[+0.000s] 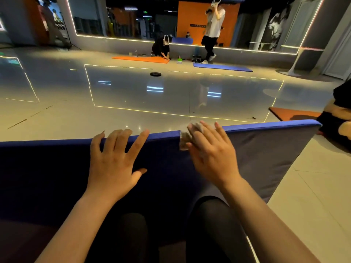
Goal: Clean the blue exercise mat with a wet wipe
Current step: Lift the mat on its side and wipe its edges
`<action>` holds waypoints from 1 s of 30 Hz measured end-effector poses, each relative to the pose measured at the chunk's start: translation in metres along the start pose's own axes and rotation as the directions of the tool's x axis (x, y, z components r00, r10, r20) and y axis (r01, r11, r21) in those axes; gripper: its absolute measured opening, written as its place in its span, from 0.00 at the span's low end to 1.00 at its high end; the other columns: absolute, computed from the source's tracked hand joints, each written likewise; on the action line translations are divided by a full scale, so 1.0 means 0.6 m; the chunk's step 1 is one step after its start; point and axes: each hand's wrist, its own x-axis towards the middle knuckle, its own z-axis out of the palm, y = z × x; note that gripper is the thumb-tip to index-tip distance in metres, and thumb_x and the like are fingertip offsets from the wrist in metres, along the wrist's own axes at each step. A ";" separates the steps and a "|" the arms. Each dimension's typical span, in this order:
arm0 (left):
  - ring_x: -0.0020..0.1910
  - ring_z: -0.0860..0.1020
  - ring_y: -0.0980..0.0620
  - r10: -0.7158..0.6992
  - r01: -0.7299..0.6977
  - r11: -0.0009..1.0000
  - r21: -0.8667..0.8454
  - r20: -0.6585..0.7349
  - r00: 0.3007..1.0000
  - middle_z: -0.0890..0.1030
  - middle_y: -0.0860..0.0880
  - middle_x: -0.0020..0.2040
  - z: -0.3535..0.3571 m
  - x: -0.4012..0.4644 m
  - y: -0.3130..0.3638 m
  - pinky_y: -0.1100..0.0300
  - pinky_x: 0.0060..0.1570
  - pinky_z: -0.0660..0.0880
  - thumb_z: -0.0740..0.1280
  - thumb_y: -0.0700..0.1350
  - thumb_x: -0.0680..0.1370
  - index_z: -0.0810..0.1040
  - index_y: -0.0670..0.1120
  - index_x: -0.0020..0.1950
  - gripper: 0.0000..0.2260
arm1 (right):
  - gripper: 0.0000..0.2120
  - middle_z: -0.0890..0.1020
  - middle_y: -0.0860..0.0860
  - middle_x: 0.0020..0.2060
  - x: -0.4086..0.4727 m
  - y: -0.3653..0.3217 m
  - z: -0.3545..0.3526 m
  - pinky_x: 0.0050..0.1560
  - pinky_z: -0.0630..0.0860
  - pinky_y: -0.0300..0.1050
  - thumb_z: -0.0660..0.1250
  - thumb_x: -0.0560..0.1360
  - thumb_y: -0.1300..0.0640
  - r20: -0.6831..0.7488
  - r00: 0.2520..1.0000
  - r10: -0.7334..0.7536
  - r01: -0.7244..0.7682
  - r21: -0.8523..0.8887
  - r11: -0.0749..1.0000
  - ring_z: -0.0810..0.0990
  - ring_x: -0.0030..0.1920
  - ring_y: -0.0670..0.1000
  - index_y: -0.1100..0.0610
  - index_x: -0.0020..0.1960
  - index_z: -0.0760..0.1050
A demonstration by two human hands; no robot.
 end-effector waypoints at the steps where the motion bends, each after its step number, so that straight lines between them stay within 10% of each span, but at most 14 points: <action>1: 0.61 0.68 0.36 0.006 -0.006 1.000 0.003 0.001 1.000 0.70 0.37 0.63 0.001 -0.002 -0.002 0.34 0.60 0.64 0.82 0.55 0.57 0.63 0.48 0.74 0.50 | 0.19 0.80 0.57 0.61 -0.005 0.026 -0.007 0.72 0.64 0.55 0.61 0.79 0.50 0.005 1.000 -0.005 0.005 -0.042 0.999 0.77 0.64 0.57 0.61 0.61 0.79; 12: 0.61 0.67 0.36 -0.027 0.027 1.000 0.000 -0.046 0.999 0.70 0.37 0.63 0.022 0.011 0.014 0.34 0.62 0.62 0.84 0.47 0.55 0.63 0.48 0.73 0.50 | 0.25 0.79 0.61 0.54 -0.038 0.099 -0.035 0.66 0.66 0.61 0.50 0.83 0.45 -0.101 0.902 0.420 -0.429 -0.082 0.900 0.75 0.57 0.64 0.64 0.50 0.77; 23: 0.61 0.67 0.37 -0.014 0.015 0.999 0.030 -0.038 0.999 0.69 0.39 0.63 0.029 0.023 0.005 0.38 0.63 0.59 0.83 0.50 0.58 0.63 0.49 0.74 0.49 | 0.16 0.81 0.60 0.54 0.025 -0.005 0.017 0.58 0.71 0.51 0.57 0.81 0.52 0.016 0.999 -0.046 0.046 -0.018 0.999 0.78 0.53 0.60 0.63 0.55 0.78; 30: 0.62 0.68 0.39 -0.002 -0.003 0.998 -0.059 -0.080 0.997 0.70 0.42 0.63 0.036 0.026 0.004 0.39 0.65 0.58 0.77 0.57 0.65 0.65 0.50 0.72 0.39 | 0.26 0.79 0.63 0.46 -0.040 0.185 -0.056 0.55 0.69 0.57 0.46 0.84 0.46 0.022 0.973 0.229 -0.222 -0.170 0.960 0.73 0.46 0.62 0.64 0.54 0.75</action>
